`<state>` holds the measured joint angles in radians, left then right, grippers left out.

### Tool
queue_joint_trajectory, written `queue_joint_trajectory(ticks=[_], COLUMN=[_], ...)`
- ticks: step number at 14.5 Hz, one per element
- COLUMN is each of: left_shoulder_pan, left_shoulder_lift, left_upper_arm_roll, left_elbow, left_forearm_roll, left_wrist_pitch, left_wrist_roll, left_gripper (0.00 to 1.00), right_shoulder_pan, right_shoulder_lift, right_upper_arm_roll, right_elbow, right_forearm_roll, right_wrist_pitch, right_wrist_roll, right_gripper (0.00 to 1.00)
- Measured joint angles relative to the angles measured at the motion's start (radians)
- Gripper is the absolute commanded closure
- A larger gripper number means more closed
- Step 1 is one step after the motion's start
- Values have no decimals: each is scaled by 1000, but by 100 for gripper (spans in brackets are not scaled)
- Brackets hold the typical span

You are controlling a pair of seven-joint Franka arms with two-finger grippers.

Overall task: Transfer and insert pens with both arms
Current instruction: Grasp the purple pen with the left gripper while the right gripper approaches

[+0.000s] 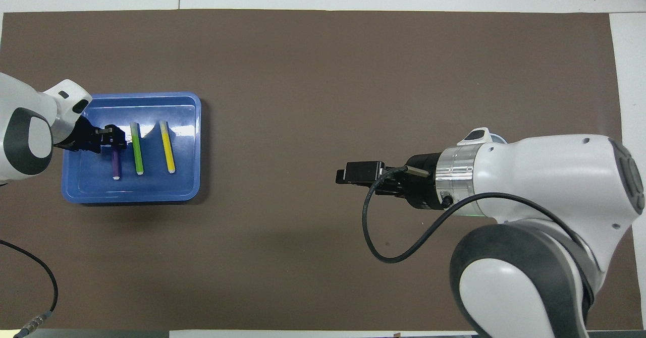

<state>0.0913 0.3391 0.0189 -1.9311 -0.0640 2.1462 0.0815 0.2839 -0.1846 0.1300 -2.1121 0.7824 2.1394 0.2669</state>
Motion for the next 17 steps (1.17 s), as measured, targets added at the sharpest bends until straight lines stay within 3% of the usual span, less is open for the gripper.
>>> queue_joint_trajectory(ticks=[4,7,17], left_shoulder_pan=[1,2,4], left_shoulder_lift=[3,3,3], left_upper_arm_roll=[0,1,1], left_elbow=[0,0,21], left_forearm_roll=[0,0,-1], left_wrist_pitch=[0,0,-33], left_wrist_roll=[0,5,19], left_gripper=[71,100,100], right_shoulder_pan=[33,33,33], right_shoulder_lift=[0,0,0], right_upper_arm_roll=[0,-1,-2], right_elbow=[-7,-7,-8], right_forearm_roll=[18,47,177], right_wrist_pitch=[30,30,31], right_wrist_roll=[31,31,32], right_gripper=[0,0,0])
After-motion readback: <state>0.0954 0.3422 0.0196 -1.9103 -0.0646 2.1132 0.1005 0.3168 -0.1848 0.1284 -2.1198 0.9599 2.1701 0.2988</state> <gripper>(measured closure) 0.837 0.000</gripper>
